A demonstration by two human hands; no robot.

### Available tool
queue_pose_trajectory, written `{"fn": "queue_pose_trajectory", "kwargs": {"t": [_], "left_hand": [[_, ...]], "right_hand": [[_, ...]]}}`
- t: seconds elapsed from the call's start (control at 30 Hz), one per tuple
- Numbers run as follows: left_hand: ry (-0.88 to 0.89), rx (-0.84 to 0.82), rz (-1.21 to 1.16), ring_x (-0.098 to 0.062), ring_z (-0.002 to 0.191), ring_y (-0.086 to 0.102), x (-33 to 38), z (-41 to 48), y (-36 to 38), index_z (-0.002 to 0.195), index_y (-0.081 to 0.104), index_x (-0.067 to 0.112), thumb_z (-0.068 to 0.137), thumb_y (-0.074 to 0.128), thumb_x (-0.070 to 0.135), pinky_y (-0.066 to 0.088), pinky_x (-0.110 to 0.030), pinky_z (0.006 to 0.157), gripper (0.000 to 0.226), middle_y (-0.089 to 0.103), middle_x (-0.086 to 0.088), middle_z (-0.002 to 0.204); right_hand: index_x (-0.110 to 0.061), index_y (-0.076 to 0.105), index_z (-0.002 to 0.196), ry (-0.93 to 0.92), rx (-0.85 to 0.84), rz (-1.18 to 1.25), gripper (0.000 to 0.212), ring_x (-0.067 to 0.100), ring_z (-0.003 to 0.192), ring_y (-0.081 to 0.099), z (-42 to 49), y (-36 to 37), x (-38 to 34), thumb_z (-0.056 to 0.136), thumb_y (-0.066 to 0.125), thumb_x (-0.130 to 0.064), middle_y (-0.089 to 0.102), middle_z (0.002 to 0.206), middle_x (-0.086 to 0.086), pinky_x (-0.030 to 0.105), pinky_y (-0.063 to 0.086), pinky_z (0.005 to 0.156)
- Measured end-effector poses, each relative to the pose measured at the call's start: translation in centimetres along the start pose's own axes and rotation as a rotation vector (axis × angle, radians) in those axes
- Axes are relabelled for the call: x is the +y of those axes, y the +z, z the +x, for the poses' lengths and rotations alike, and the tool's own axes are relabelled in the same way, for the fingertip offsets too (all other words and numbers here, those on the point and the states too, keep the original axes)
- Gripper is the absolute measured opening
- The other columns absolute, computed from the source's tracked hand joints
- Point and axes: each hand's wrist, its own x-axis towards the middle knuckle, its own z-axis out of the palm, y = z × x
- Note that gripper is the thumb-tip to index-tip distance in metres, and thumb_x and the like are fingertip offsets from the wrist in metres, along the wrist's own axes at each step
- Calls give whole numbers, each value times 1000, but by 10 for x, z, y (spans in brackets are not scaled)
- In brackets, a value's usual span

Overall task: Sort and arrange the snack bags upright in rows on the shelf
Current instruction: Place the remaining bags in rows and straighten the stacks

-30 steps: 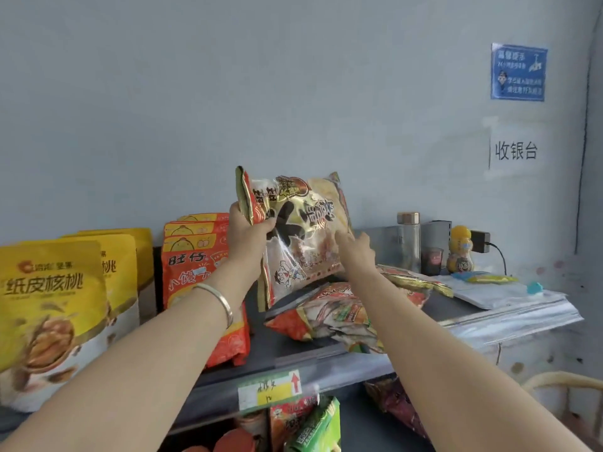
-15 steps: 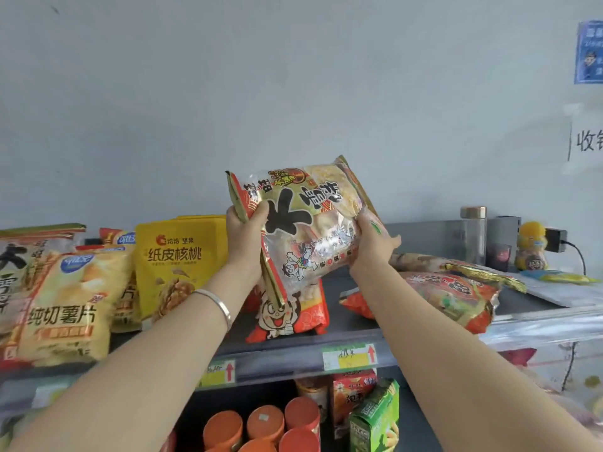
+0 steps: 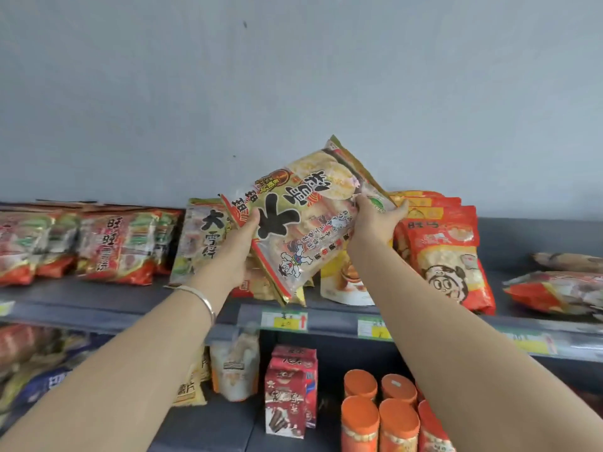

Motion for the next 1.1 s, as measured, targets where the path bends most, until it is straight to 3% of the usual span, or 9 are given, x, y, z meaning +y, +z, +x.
{"fn": "queue_pose_trajectory", "kwargs": {"t": [0.17,0.23,0.3,0.47,0.63,0.7,0.8,0.97,1.1], "left_hand": [[52,63,-323,-27,84,64,-18,-11,-91,100,61,17,93,42,55,56,-41,71,43,67,-11,97],[59,123,-337,-26,80,64,-33,-15,-121,107,58,14,99,45,31,56,-36,60,23,65,-13,99],[52,88,-207,-31,85,67,-50,-19,-143,124,51,13,98,46,14,58,-36,60,26,66,-14,107],[176,-109,-197,-27,113,60,-61,-19,-185,130,49,21,80,64,22,53,-40,88,52,61,-2,127],[225,-9,-336,-18,113,59,-47,10,-214,137,44,17,75,51,54,34,-44,110,73,67,2,117],[296,74,-454,-18,117,56,-32,26,-214,140,39,13,74,47,61,39,-39,106,82,62,-5,123],[401,237,-649,-20,108,60,-4,51,-213,130,43,22,83,51,56,47,-34,95,59,60,-7,122],[385,361,-790,-30,114,59,9,97,-210,105,58,20,85,66,38,45,-43,101,28,60,-15,123],[352,454,-818,-33,106,62,14,121,-231,128,48,12,84,69,22,50,-48,94,50,60,-18,122]], "right_hand": [[-38,9,150,81,-56,11,87,32,123,50,-57,67,35,87,66,-19,32,152,9,46,46,97],[-37,8,150,113,-77,-7,85,33,123,51,-77,92,48,88,65,-22,33,152,9,49,46,98],[-35,7,150,137,-111,-36,84,33,124,49,-96,116,63,89,63,-24,32,153,8,45,44,99],[-32,11,150,250,-179,27,82,32,123,49,-126,166,104,89,63,-19,36,149,12,38,42,94],[-35,19,146,488,-236,190,72,29,106,54,-140,208,146,89,62,-22,43,132,2,43,48,92],[-28,26,139,544,-270,191,67,29,99,56,-139,224,163,87,66,-21,47,122,6,43,51,87],[-22,30,129,551,-313,130,66,28,98,58,-134,247,188,80,74,-20,51,121,11,47,52,90],[-18,34,117,580,-405,105,59,31,102,60,-125,276,224,78,77,-20,52,122,14,50,53,90],[-14,26,143,657,-463,2,83,31,118,52,-110,288,238,78,78,-17,45,137,13,49,46,99]]}}
